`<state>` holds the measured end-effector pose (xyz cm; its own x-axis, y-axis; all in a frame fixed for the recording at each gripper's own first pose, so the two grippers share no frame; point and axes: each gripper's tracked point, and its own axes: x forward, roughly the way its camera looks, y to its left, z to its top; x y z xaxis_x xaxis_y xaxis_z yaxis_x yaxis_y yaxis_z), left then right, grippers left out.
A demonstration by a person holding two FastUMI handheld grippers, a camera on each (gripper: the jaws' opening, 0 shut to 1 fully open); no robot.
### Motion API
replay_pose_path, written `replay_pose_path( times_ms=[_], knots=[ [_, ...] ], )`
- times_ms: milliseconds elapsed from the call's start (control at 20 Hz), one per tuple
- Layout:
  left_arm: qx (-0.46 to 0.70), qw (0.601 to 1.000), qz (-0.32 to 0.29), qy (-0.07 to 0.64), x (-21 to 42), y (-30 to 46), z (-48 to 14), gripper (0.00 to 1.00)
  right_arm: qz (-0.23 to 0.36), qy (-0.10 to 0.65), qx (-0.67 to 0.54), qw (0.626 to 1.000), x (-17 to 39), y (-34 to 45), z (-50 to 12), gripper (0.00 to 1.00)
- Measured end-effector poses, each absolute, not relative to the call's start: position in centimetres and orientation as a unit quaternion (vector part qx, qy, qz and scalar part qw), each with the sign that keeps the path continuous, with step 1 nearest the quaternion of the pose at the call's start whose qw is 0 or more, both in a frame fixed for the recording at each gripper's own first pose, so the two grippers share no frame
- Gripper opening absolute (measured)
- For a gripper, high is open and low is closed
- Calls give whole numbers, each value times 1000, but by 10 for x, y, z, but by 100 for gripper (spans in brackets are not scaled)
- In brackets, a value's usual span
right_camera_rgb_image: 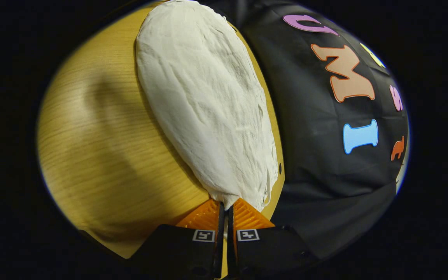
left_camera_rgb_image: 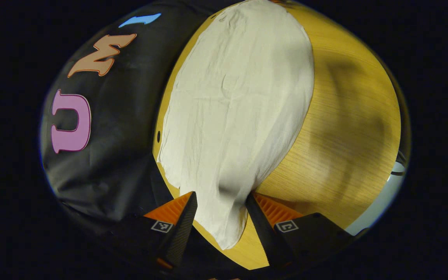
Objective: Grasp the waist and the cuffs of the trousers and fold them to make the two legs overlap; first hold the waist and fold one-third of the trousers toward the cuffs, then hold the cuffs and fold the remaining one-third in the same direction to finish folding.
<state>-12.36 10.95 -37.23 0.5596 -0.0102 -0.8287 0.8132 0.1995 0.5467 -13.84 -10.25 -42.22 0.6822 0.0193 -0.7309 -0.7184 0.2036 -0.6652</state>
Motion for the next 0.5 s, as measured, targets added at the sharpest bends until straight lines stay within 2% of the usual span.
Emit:
replay_pose_path(
  times_ms=[50,100,150,200,250,300,400,450,500],
  knots=[
    [554,684,-304,364,-125,109,-375,75,259,303,-576,713,-139,-102,-422,7],
    [551,681,-309,370,-128,108,-378,62,260,303,-576,713,-138,-101,-422,7],
    [547,679,-312,376,-131,106,-381,55,261,304,-575,713,-138,-102,-422,7],
    [544,679,-311,382,-136,106,-382,39,262,306,-572,715,-138,-102,-422,7],
    [540,681,-309,386,-139,105,-383,32,262,312,-564,718,-138,-102,-422,7],
    [533,685,-305,391,-141,105,-384,20,262,319,-554,723,-138,-103,-422,7],
    [532,696,-288,386,-140,105,-384,4,264,333,-538,728,-138,-102,-422,4],
    [533,701,-279,383,-140,105,-384,2,267,337,-534,728,-138,-102,-422,7],
    [537,701,-274,381,-140,107,-385,1,269,340,-533,727,-137,-102,-422,4]
  ],
)
